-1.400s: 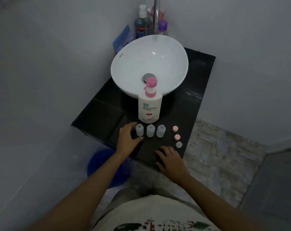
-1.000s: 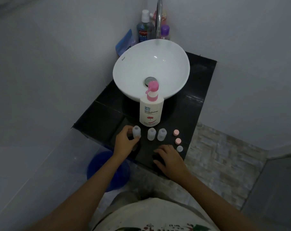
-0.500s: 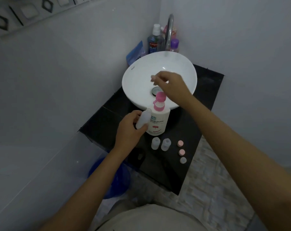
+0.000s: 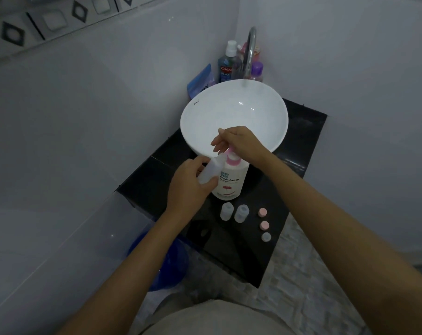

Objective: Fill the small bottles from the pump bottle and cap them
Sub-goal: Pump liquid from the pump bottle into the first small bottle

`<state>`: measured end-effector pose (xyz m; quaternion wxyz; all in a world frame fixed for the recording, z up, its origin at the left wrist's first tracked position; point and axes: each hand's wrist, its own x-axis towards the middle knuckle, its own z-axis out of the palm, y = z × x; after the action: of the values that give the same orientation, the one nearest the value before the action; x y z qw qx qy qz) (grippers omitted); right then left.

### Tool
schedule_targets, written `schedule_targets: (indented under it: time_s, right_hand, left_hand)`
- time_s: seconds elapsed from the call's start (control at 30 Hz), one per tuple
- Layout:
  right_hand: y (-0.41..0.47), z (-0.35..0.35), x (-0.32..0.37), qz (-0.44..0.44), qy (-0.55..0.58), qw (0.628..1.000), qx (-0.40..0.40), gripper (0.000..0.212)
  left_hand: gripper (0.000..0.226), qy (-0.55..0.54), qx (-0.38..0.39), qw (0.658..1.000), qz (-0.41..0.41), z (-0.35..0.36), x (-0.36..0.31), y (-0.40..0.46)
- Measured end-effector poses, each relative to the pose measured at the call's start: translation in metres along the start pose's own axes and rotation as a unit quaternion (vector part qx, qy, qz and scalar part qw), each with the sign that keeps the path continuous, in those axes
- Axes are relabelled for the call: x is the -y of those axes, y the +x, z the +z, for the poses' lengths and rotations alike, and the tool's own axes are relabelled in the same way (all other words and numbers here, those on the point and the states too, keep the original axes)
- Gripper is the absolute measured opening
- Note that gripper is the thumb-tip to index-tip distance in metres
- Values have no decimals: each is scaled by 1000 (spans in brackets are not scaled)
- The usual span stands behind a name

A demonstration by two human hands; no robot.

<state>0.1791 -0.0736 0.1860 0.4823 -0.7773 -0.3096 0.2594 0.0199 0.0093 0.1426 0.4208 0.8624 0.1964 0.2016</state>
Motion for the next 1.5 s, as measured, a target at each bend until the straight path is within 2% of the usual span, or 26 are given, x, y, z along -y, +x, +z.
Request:
schedule_targets:
  time_s: [0.37, 0.57, 0.8, 1.03, 1.27, 1.5]
  right_hand:
    - [-5, 1, 2, -1, 16, 1000, -4, 41]
    - [-3, 0, -2, 1, 42, 999, -6, 46]
    - [7, 1, -14, -6, 44, 999, -16, 44]
    - [8, 7, -27, 33, 13, 999, 3, 46]
    - [11, -5, -2, 0, 9, 1000, 25, 51]
    - [12, 1, -18, 11, 27, 999, 24, 48]
  left_hand:
    - [45, -9, -2, 1000, 4, -2, -7, 1]
    - [51, -60, 13, 998, -12, 0, -6, 2]
    - [37, -163, 7, 986, -22, 2, 2, 1]
    - [38, -181, 23, 981, -70, 8, 14, 3]
    - [40, -215, 22, 975, -52, 1, 10, 6]
    - [42, -217, 25, 973, -73, 8, 15, 6]
